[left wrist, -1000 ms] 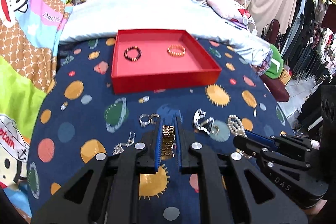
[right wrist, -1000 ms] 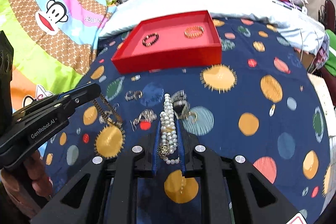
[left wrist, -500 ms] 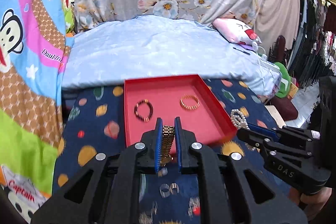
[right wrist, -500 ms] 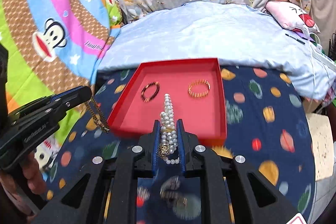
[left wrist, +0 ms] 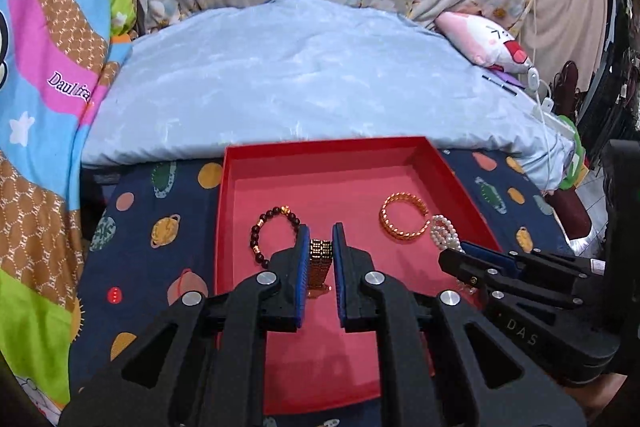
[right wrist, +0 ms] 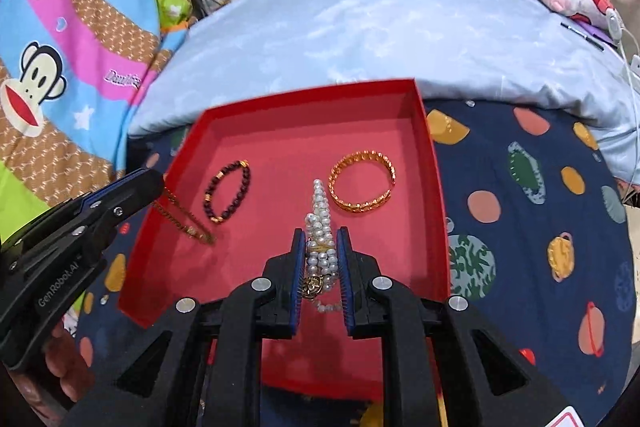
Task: Organize jewelry
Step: 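Carry the pearl bracelet and gold watch into the red tray and release, then grasp the silver heart-shaped ring with the right tool while the left tool reaches toward the earrings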
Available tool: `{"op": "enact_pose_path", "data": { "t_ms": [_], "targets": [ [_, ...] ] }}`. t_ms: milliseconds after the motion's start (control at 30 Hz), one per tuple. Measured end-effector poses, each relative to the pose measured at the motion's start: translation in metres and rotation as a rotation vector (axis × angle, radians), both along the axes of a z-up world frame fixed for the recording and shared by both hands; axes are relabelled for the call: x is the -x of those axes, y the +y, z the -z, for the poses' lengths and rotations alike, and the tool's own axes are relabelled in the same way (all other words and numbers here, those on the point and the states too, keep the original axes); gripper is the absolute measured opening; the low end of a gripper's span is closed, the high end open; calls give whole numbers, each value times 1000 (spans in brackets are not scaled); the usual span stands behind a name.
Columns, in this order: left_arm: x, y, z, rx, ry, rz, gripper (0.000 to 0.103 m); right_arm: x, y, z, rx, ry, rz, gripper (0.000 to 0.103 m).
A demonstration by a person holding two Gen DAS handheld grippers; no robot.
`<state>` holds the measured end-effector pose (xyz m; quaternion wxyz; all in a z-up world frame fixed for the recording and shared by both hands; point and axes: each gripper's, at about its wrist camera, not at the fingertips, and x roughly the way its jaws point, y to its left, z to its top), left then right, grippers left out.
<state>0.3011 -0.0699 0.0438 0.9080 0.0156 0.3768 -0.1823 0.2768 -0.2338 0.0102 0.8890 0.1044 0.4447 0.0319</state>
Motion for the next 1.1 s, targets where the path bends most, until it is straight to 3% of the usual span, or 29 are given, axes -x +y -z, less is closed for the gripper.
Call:
{"op": "enact_pose_path", "data": {
  "t_ms": [133, 200, 233, 300, 367, 500, 667, 900, 1100],
  "targets": [
    [-6, -3, 16, -7, 36, -12, 11, -2, -1, 5, 15, -5, 11, 28],
    [-4, -2, 17, -4, 25, -23, 12, 3, -3, 2, 23, -27, 27, 46],
    [-2, -1, 14, 1, 13, -22, 15, 6, -4, -1, 26, -37, 31, 47],
    [4, 1, 7, -2, -13, -26, 42, 15, -5, -8, 38, -57, 36, 48],
    [17, 2, -3, -31, -62, -38, 55, 30, -5, -18, 52, -80, 37, 50],
    [42, 9, -20, -72, -109, -35, 57, 63, -3, -29, 71, -95, 35, 53],
    [80, 36, -20, -59, -73, -70, 57, 114, 2, -32, 76, -93, 32, 54],
    [132, 79, 17, -96, 22, -139, 57, 181, 12, -11, 67, -40, 48, 54],
    [160, 98, 53, -97, 120, -165, 57, 213, 17, 17, 1, 21, 59, 54]
  ]
}}
